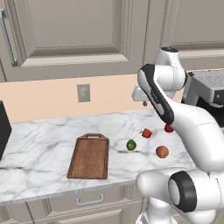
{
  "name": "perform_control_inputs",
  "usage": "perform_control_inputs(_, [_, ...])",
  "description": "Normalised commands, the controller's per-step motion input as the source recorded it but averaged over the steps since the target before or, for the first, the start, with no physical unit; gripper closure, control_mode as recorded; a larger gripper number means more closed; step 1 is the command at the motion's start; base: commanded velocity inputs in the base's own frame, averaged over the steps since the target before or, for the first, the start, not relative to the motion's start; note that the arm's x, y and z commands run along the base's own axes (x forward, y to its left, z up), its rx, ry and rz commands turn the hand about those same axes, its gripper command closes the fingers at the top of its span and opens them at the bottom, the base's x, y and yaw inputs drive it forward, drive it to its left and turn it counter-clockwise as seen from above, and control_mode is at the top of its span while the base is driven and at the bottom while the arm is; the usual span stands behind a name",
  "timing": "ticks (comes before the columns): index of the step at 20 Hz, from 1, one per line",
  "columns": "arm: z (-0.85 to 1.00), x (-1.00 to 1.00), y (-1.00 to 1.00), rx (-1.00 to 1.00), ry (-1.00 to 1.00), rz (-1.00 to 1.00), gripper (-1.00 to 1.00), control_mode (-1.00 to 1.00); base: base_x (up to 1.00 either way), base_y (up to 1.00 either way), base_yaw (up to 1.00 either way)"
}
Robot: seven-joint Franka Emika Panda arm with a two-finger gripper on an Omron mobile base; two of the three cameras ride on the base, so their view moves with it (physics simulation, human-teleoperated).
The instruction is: Place the avocado, onion, tomato, and bell pepper on the cutting board.
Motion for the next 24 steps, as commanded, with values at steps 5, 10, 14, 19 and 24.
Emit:
perform_control_inputs(5, [-0.09, -0.16, 0.00, 0.00, 0.00, 0.00, -1.00, -1.00, 0.00, 0.00, 0.00])
perform_control_inputs(10, [-0.42, -0.30, 0.02, 0.00, 0.00, 0.00, -1.00, -1.00, 0.00, 0.00, 0.00])
perform_control_inputs(14, [-0.50, -0.16, 0.08, 0.00, 0.00, 0.00, -1.00, -1.00, 0.00, 0.00, 0.00])
perform_control_inputs(19, [-0.55, -0.08, 0.11, 0.00, 0.00, -0.01, -1.00, -1.00, 0.00, 0.00, 0.00])
perform_control_inputs(24, [-0.51, -0.01, 0.10, 0.00, 0.00, -0.02, -1.00, -1.00, 0.00, 0.00, 0.00])
